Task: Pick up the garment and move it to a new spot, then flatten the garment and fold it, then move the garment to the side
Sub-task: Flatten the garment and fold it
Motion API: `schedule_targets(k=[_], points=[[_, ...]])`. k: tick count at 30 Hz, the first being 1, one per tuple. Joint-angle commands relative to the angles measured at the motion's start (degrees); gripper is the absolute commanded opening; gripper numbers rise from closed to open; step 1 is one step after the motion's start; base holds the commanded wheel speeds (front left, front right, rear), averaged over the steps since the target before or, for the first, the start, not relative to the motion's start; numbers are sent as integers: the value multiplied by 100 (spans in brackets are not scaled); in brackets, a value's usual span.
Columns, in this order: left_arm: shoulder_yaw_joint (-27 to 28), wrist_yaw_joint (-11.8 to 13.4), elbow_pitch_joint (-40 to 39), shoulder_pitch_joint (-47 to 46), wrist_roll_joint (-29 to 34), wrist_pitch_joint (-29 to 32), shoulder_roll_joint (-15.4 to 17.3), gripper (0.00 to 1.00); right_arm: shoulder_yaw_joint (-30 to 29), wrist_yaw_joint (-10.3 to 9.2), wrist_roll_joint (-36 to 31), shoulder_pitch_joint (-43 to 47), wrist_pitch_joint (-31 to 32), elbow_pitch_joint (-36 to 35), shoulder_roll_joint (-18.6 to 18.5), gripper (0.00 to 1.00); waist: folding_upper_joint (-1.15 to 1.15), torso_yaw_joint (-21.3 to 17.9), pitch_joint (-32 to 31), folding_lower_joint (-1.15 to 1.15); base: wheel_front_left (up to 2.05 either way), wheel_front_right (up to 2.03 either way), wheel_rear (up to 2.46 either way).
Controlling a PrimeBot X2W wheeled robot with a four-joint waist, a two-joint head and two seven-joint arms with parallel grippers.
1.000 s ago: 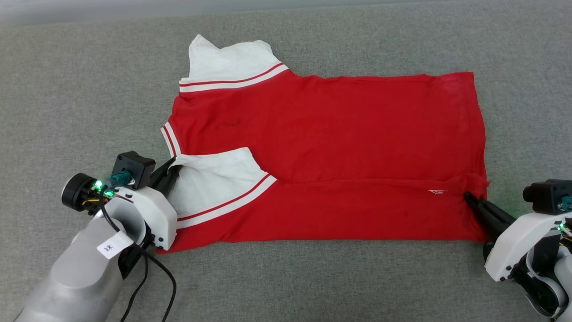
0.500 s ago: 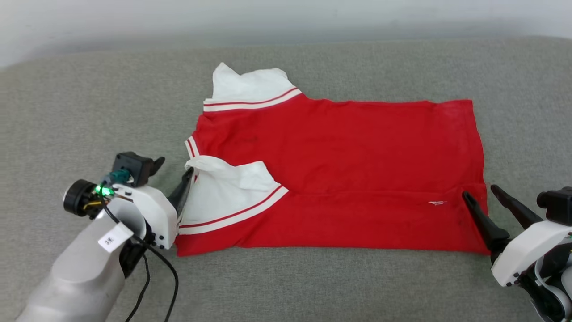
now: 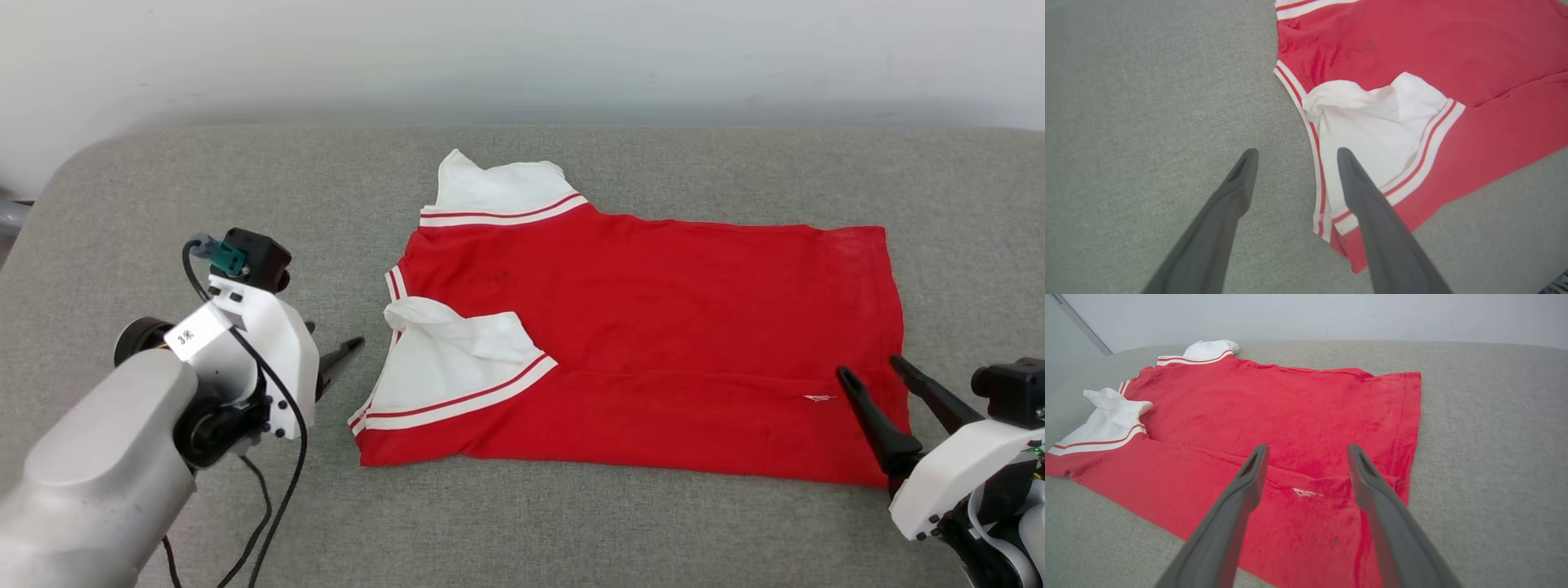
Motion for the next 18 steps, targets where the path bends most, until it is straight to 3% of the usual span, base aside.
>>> schedule_targets(k=[1, 9, 18], points=[[-104, -3, -143, -119, -220, 437, 130, 100, -23, -5, -44, 48, 34, -38, 57, 100, 0, -5, -23, 0, 0, 0, 0], [-594, -4, -471, -209, -693, 1940, 418, 100, -35, -5, -49, 63, 121, -117, 107, 100, 0, -93, -8, 0, 0, 0, 0], [-932, -4, -305, -84, -673, 2185, 274, 100, 0, -5, -62, -101, 145, -135, 158, 100, 0, -300, 204, 0, 0, 0, 0]])
